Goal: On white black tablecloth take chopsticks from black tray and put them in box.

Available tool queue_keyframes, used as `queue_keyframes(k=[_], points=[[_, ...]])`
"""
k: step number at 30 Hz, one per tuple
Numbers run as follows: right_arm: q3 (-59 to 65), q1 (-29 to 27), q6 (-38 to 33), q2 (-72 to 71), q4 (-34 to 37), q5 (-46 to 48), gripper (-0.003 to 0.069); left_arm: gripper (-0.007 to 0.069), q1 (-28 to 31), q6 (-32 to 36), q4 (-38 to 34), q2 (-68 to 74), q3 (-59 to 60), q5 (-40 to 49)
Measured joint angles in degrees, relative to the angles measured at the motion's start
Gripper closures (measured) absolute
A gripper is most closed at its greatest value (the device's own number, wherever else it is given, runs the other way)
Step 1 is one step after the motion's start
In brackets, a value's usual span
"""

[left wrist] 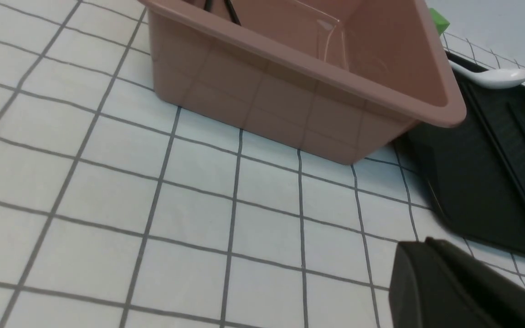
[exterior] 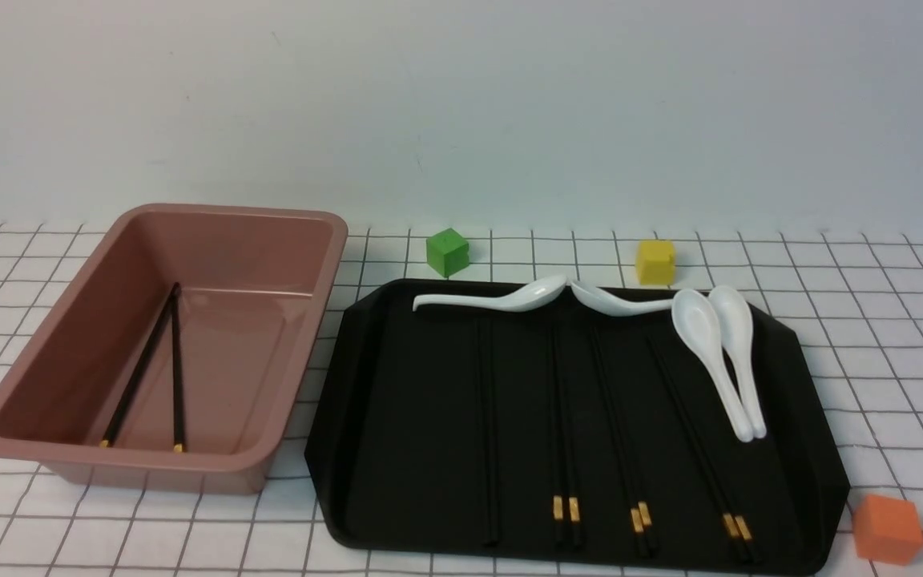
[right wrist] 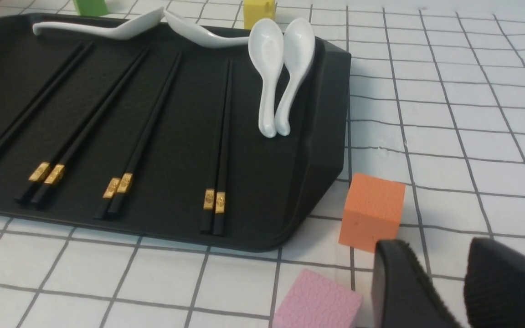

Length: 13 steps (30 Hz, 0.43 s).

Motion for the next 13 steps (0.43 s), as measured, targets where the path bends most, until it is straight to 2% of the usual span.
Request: queue_keyframes(k=[13], points=[[0.0,0.0,0.0,0.0,0.0,0.0,0.0419,0.0599,0.0,0.0,0.0,0.0,0.0,0.0]])
